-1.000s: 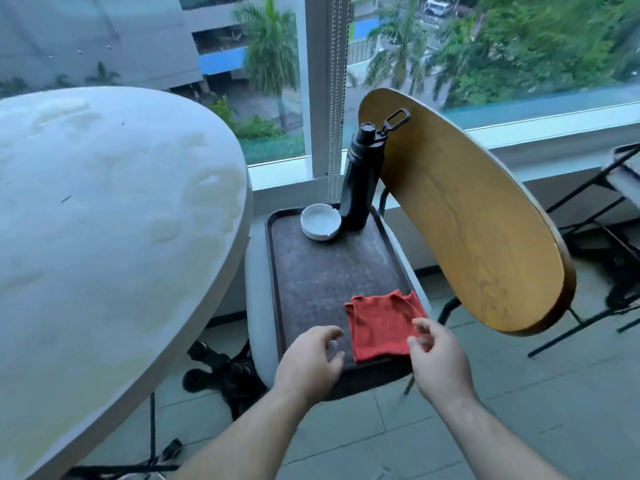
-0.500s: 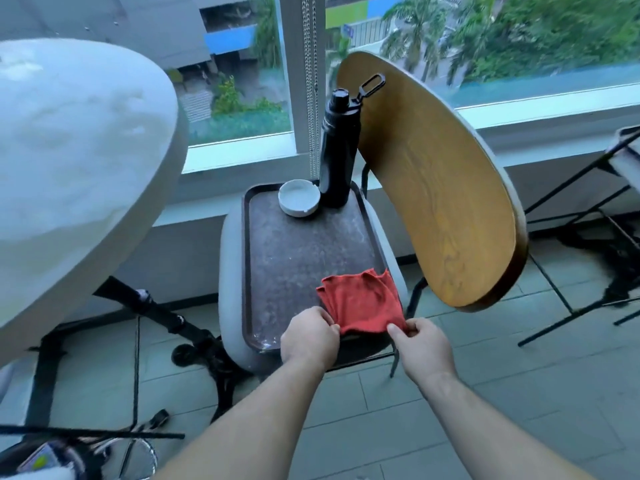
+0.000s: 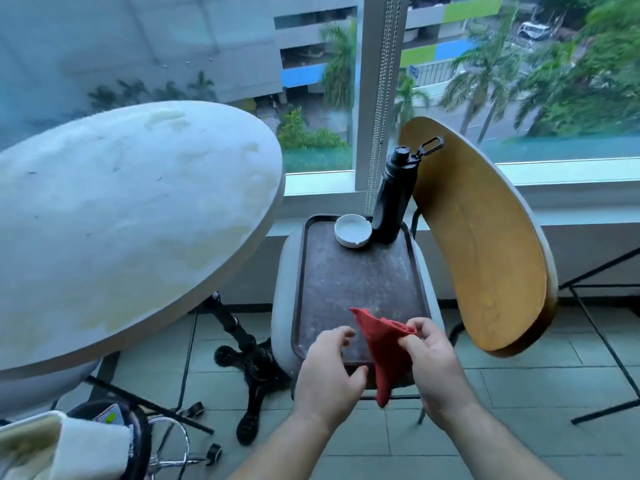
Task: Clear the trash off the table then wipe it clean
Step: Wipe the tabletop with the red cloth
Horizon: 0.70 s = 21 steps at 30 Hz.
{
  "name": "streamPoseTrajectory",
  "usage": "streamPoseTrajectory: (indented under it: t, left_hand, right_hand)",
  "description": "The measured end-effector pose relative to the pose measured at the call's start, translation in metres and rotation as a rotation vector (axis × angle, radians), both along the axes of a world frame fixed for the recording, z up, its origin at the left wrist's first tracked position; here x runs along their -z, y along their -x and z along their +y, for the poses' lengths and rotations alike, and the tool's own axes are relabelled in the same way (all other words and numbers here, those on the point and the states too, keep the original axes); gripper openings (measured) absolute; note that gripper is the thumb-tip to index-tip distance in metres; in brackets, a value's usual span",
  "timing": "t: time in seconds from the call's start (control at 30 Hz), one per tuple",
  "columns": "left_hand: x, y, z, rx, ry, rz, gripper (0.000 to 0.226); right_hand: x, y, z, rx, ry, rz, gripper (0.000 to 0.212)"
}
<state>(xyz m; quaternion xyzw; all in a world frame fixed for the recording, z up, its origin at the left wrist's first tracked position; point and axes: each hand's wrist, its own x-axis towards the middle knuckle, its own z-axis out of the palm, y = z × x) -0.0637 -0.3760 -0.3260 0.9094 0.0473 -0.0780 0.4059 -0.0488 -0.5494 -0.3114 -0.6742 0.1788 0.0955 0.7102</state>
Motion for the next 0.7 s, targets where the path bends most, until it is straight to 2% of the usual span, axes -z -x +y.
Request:
streamPoseTrajectory:
  t: [0.07,0.17,0.2,0.3,0.37,0.5,0.6,0.7]
  left_hand:
    - [-0.037,0.010,0.013,0.044,0.038,-0.161,0.066]
    - [-0.090,0.023,0.031,0.151,0.004,-0.194,0.082]
    - [-0.107,0.029,0.043,0.149,0.006,-0.177,0.077]
    - [-0.140,0.044,0.064,0.126,0.083,-0.101,0.037]
    - [-0.156,0.059,0.082,0.051,0.111,-0.083,0.023]
    - [-0.185,0.096,0.124,-0.092,0.194,-0.125,0.005]
    - [-0.204,0.121,0.159,-0.209,0.319,-0.199,0.009]
    - [-0.221,0.142,0.200,-0.313,0.428,-0.308,0.008]
  right_hand:
    - [-0.027,0.008,0.009,-0.126,-0.090,-0.025,0.010]
    - [-0.063,0.021,0.026,-0.297,-0.213,-0.045,0.014]
    - [-0.078,0.024,0.037,-0.390,-0.205,-0.088,0.016]
    - [-0.104,0.034,0.056,-0.555,-0.111,-0.238,0.030]
    - [-0.119,0.042,0.070,-0.612,-0.058,-0.298,0.033]
    - [-0.143,0.053,0.106,-0.755,-0.016,-0.373,0.040]
    - [-0.157,0.056,0.131,-0.926,0.158,-0.414,0.049]
    - [-0.165,0.058,0.155,-1.027,0.416,-0.478,0.026]
